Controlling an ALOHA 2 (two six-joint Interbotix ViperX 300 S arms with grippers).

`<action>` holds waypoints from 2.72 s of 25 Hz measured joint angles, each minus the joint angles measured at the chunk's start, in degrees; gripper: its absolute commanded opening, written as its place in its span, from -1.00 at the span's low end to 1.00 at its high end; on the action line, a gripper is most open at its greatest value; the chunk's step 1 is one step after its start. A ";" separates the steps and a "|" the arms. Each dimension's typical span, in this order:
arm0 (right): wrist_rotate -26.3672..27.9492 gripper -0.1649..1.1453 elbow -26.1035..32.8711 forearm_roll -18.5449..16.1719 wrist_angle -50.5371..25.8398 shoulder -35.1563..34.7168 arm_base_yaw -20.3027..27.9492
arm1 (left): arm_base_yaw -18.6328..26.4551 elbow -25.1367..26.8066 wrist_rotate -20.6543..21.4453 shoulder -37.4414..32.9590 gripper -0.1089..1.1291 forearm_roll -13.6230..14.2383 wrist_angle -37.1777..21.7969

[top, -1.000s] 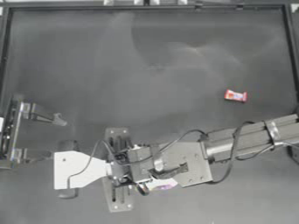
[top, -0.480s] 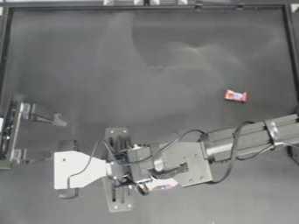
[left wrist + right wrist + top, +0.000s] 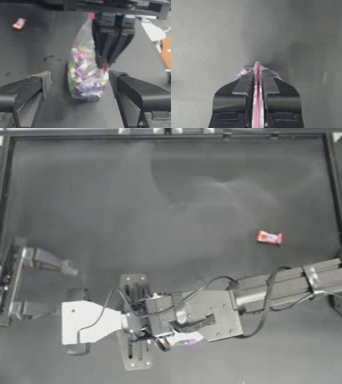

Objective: Put candy in bag

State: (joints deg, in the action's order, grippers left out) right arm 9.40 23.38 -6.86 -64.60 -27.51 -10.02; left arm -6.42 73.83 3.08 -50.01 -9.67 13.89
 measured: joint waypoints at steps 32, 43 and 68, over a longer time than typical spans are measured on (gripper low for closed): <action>0.70 -0.23 -3.08 -2.81 1.49 2.90 1.14 | -3.25 -5.89 0.26 25.75 0.78 -0.35 11.60; 0.79 -0.23 -5.98 -3.43 4.04 4.66 1.49 | -4.04 -7.82 0.18 32.43 0.78 -1.32 17.75; 1.23 -0.24 -8.44 -4.66 6.33 6.33 2.11 | -5.62 -9.49 0.44 37.09 0.76 -5.54 24.87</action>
State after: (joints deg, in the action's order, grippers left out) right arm 10.63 14.94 -11.51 -58.27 -21.18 -7.91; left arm -12.04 64.34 3.52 -12.92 -15.21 38.76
